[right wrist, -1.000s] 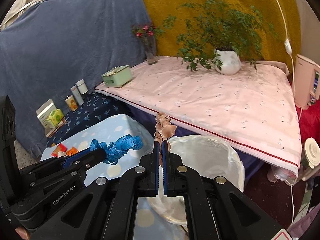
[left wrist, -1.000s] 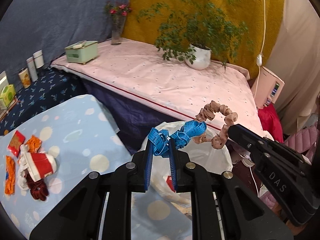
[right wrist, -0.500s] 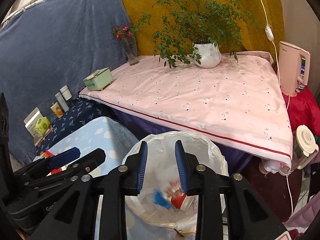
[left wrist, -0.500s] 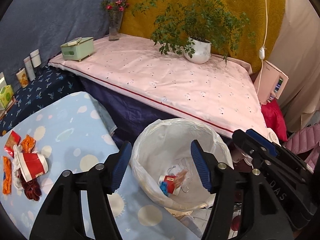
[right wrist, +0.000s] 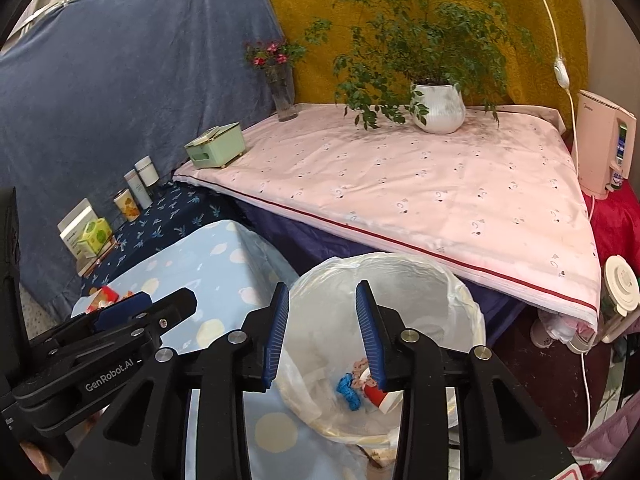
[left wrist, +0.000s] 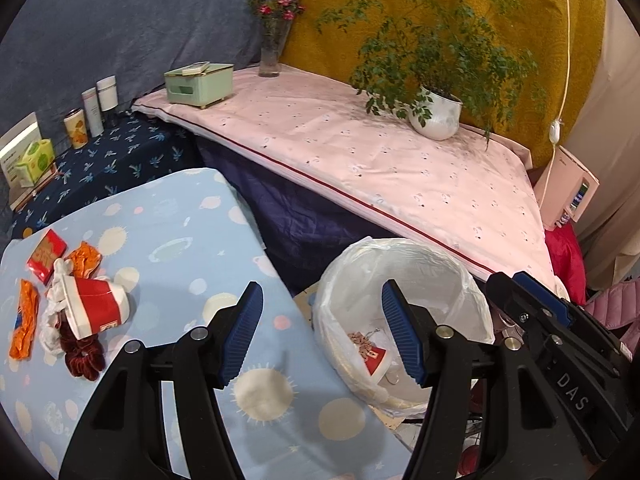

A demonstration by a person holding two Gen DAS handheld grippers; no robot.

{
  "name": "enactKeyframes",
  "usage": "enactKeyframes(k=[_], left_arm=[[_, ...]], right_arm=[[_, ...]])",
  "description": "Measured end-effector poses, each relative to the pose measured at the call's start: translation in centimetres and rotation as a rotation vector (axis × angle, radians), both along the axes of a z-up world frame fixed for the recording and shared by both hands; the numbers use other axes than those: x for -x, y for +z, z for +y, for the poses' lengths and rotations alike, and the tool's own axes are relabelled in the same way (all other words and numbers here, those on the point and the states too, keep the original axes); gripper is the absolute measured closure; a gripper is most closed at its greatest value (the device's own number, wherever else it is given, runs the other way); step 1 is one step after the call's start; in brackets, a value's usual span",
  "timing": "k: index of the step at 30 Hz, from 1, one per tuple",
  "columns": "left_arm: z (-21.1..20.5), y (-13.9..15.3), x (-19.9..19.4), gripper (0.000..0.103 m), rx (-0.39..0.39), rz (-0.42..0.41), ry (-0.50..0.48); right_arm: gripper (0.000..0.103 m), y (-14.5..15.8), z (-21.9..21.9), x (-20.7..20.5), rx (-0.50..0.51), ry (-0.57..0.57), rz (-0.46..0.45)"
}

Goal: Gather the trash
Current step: 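Carry both scrunchies to the white bin and open both tools to drop them, then move both open tools back over the remaining trash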

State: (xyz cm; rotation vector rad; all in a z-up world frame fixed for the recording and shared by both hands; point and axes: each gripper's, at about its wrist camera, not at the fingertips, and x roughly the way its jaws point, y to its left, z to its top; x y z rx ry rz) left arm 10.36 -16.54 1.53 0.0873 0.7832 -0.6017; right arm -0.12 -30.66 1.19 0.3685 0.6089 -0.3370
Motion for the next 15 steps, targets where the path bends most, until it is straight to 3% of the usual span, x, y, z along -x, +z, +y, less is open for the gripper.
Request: enactKeyframes(k=[15], left_arm=[[6.9,-1.0,-1.9,0.038,0.026,0.035,0.145]], right_arm=[[0.063,0.4,5.2,-2.3,0.025,0.109,0.012]])
